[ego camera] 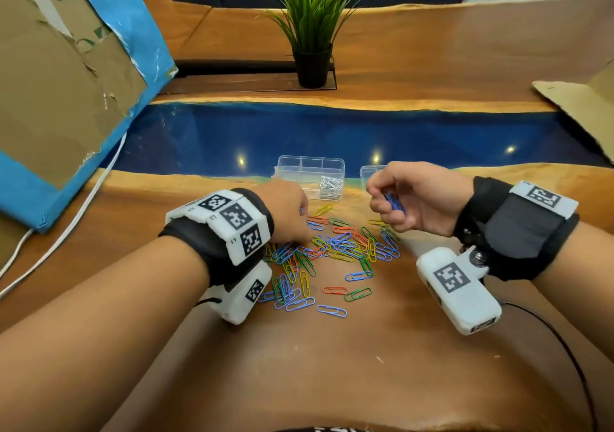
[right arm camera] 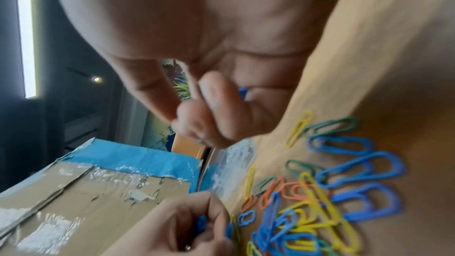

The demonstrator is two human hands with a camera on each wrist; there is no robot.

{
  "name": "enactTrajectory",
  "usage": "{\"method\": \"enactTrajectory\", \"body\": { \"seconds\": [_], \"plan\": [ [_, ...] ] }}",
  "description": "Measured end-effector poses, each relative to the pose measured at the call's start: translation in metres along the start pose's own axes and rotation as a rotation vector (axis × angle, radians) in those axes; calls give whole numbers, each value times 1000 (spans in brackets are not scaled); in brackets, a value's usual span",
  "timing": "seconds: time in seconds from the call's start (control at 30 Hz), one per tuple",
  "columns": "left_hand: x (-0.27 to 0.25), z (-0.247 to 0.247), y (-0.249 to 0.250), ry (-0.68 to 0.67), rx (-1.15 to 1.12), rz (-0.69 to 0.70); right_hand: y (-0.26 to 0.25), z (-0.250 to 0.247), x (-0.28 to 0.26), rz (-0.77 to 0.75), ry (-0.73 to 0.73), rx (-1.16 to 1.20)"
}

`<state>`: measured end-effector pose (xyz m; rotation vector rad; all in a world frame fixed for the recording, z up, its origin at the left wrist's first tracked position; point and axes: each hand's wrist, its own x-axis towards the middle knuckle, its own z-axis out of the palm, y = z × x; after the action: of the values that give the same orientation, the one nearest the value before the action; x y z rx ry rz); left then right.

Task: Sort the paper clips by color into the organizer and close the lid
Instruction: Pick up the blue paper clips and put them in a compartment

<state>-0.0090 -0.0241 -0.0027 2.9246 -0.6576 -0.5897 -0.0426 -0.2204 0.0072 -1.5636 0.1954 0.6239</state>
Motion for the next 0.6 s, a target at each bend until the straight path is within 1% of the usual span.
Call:
{"method": "enactTrajectory", "body": {
  "seconds": [0.07,0.13,0.23,0.37,0.47,0.53,0.6],
  "plan": [
    [1,-2,-4,13,-86,-29,-8,8,7,-5,74,-83],
    [3,-7,-9,23,-224,-73,-17,17,15,15,122,-144],
    [8,-15,-13,36,-473,-144,-36,35,25,75,148,-150],
    [14,-25,-11,124,-735,-187,-57,51,40,69,238,-132],
    [21,-32,-10,143,-781,-185,-68,57,46,103,267,-101],
    [26,-35,-9,150,-744,-165,-72,58,48,129,292,-103],
    [28,-38,-7,154,-666,-141,-74,59,51,138,277,-109]
  ]
}}
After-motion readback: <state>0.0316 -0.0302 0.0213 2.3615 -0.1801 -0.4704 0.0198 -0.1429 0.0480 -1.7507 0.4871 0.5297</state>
